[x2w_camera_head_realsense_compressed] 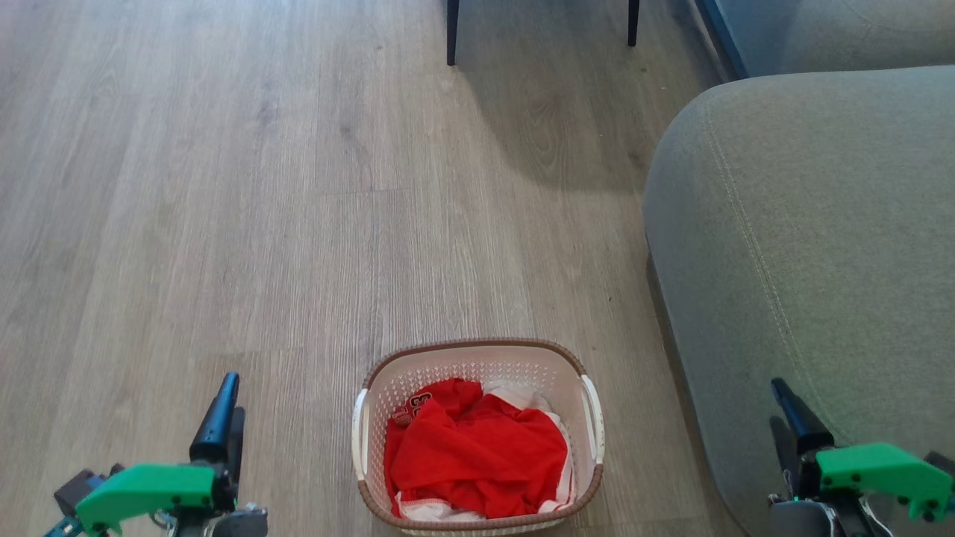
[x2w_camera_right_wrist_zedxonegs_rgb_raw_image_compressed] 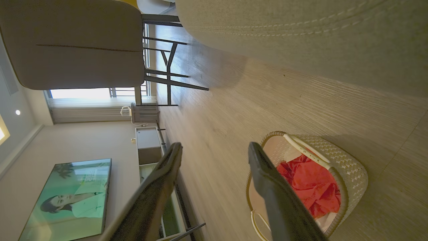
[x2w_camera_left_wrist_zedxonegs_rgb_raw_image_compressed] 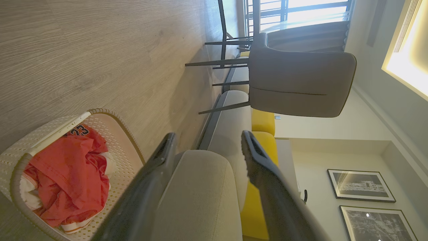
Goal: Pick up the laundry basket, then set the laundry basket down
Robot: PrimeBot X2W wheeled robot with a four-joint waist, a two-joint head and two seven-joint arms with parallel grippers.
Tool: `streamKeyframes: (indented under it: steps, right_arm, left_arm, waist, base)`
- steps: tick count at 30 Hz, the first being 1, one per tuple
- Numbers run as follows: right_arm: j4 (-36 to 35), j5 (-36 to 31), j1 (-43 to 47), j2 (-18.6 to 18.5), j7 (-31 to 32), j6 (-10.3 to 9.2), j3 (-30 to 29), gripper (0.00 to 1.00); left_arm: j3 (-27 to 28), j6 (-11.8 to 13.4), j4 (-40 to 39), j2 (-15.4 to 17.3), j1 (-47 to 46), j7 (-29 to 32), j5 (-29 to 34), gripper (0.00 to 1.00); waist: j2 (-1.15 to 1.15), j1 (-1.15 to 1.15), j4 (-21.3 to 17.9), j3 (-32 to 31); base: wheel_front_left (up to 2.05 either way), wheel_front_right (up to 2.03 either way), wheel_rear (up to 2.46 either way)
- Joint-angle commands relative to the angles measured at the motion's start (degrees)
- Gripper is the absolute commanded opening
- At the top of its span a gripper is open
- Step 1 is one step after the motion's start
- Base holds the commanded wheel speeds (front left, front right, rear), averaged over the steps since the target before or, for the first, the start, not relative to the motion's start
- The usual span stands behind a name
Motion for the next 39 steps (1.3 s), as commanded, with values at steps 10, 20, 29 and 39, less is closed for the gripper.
streamKeyframes:
  steps: [10, 20, 29, 39]
  right_arm:
    - [-6.28, -11.56, -2.12, -0.31, -2.22, 0.1, 1.21, 1.0]
    - [-8.5, -21.88, -1.9, -0.38, -3.91, 0.12, 3.37, 1.0]
    - [-9.51, -28.87, -1.76, -0.44, -5.25, 0.14, 4.48, 1.0]
    - [-11.44, -36.54, -1.61, -0.51, -6.93, 0.17, 5.55, 1.0]
  left_arm:
    - [-1.41, 1.89, -5.52, 0.21, -2.78, -1.98, 9.57, 1.0]
    - [-3.21, 3.53, -7.69, 0.24, -2.77, -3.68, 20.48, 1.0]
    - [-4.27, 4.83, -8.71, 0.5, -2.26, -5.04, 28.86, 1.0]
    - [-5.84, 7.23, -10.17, 1.19, -1.27, -6.74, 37.2, 1.0]
  waist:
    - [0.0, 0.0, 0.02, 0.07]
    - [0.0, 0.0, 0.05, 0.14]
    - [0.0, 0.0, 0.03, 0.15]
    - [0.0, 0.0, 0.05, -0.08]
  base:
    - [0.0, 0.0, 0.0]
    - [0.0, 0.0, 0.0]
    - [0.0, 0.0, 0.0]
    - [0.0, 0.0, 0.0]
